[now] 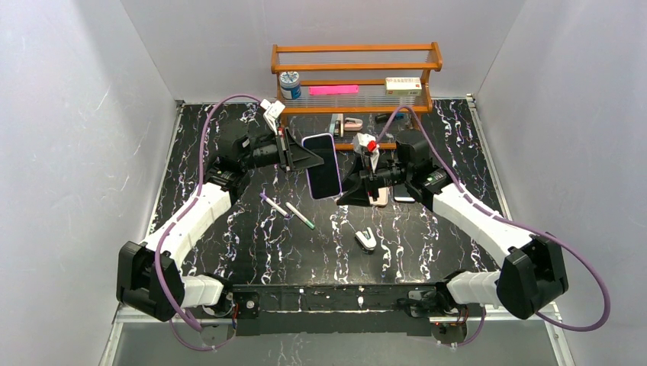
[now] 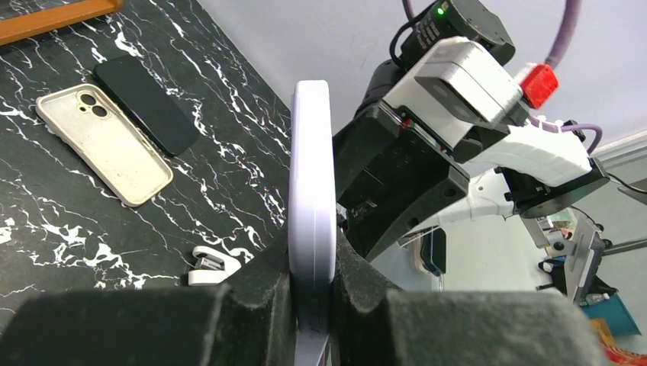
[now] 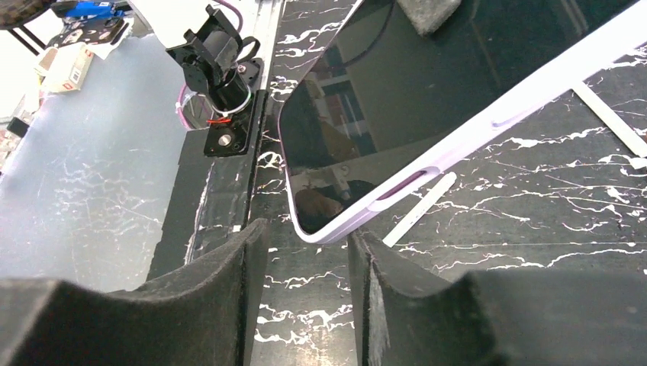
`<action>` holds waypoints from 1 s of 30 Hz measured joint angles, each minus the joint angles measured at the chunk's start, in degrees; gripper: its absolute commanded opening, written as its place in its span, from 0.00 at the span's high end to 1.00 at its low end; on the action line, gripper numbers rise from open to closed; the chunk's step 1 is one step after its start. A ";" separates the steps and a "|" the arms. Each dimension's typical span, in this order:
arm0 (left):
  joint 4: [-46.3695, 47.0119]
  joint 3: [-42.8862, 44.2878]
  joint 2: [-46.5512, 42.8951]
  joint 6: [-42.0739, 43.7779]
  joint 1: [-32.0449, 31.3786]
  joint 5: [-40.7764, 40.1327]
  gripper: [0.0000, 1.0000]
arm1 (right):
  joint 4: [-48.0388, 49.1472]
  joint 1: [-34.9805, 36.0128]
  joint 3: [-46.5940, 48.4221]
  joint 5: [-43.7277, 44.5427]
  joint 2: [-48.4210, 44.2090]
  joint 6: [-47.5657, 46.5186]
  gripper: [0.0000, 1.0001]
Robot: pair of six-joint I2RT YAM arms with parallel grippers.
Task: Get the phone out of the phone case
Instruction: Remove the phone case from the phone.
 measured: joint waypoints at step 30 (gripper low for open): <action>9.55 0.04 -0.33 -5.25 0.66 6.71 1.00 | 5.64 -0.37 2.73 -9.05 3.30 -1.46 0.99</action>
